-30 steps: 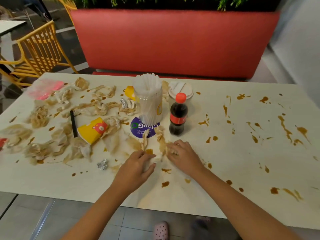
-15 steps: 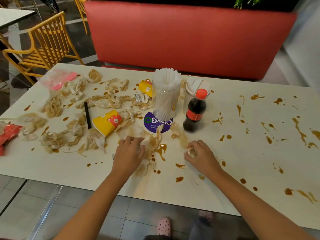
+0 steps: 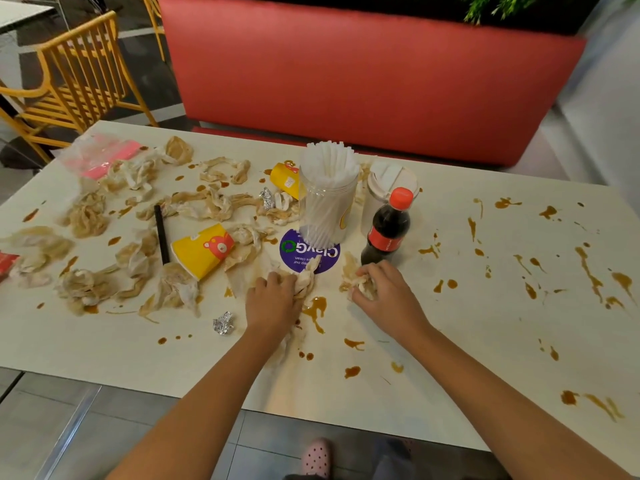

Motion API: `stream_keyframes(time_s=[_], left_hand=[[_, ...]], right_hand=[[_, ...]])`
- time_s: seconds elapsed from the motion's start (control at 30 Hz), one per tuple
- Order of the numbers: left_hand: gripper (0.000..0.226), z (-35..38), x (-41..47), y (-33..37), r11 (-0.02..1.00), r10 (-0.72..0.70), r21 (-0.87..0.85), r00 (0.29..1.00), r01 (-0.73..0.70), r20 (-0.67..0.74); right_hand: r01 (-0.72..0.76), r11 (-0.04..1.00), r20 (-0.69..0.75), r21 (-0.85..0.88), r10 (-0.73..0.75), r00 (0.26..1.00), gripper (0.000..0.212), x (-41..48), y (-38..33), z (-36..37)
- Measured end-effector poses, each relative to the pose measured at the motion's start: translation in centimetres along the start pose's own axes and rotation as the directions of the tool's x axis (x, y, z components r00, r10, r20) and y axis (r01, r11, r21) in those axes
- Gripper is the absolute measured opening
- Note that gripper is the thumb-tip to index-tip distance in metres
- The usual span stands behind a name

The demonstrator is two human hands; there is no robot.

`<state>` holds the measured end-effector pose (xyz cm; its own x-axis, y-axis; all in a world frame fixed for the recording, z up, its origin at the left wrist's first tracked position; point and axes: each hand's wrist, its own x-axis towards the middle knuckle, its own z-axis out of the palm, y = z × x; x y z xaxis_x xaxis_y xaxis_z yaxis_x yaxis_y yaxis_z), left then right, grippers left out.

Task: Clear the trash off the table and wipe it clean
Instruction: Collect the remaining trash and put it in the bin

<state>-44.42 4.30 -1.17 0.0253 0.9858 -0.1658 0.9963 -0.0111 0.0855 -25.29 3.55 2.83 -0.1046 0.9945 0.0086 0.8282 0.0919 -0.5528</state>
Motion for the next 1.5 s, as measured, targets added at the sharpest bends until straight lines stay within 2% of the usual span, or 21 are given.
stream_keyframes(time_s=[0.17,0.3,0.4,0.57,0.73,0.9,1.07,1.17,1.27,1.4,1.5], left_hand=[[0.041,-0.8,-0.2,-1.5,0.995,0.029,-0.091,0.997,-0.035,-0.064],[0.041,-2.9,-1.5,-2.7,0.976,0.023,-0.214,0.990,-0.053,-0.137],[0.041,-4.5,-2.8,-3.4,0.958,0.022,-0.276,0.978,-0.080,-0.209],[0.040,-6.6,-3.7,-3.8,0.922,0.031,-0.354,0.943,-0.155,-0.333],[0.042,-8.7,-4.0,-2.5,0.865,0.072,-0.422,0.901,-0.270,-0.428],[0.042,-11.0,-4.1,0.2,0.785,0.160,-0.495,0.895,-0.371,-0.416],[0.041,-12.2,-4.7,4.5,0.695,0.278,-0.529,0.861,-0.487,-0.426],[0.040,-12.1,-5.4,8.3,0.631,0.372,-0.548,0.834,-0.549,-0.407],[0.040,-11.5,-6.0,12.6,0.538,0.501,-0.546,0.764,-0.642,-0.406],[0.039,-9.6,-7.0,19.4,0.384,0.679,-0.557,0.634,-0.736,-0.369],[0.040,-7.6,-8.3,24.9,0.309,0.776,-0.584,0.554,-0.751,-0.301]], right_hand=[[0.050,0.991,0.111,-0.123,-0.037,0.993,0.041,1.7,-0.6,1.6],[-0.027,0.981,0.255,-0.193,0.077,0.964,0.056,2.6,-0.5,3.2],[-0.035,0.964,0.278,-0.265,0.111,0.954,0.058,2.7,-0.3,4.3],[-0.029,0.973,0.221,-0.229,0.081,0.972,0.045,2.6,-0.1,4.8],[-0.142,0.990,0.086,0.021,0.140,0.986,0.040,1.6,-0.4,3.6],[-0.120,0.962,-0.106,0.243,0.149,0.983,0.036,-0.5,-0.3,-0.2],[-0.107,0.942,-0.245,0.320,0.191,0.950,0.033,-3.9,1.8,-4.7],[-0.152,0.914,-0.338,0.376,0.288,0.896,0.029,-6.8,4.2,-7.4],[-0.207,0.869,-0.410,0.450,0.407,0.817,0.024,-10.1,7.5,-10.0],[-0.291,0.817,-0.540,0.498,0.555,0.633,0.022,-16.3,12.5,-12.4],[-0.384,0.780,-0.608,0.494,0.626,0.489,0.022,-21.8,16.2,-13.3]])
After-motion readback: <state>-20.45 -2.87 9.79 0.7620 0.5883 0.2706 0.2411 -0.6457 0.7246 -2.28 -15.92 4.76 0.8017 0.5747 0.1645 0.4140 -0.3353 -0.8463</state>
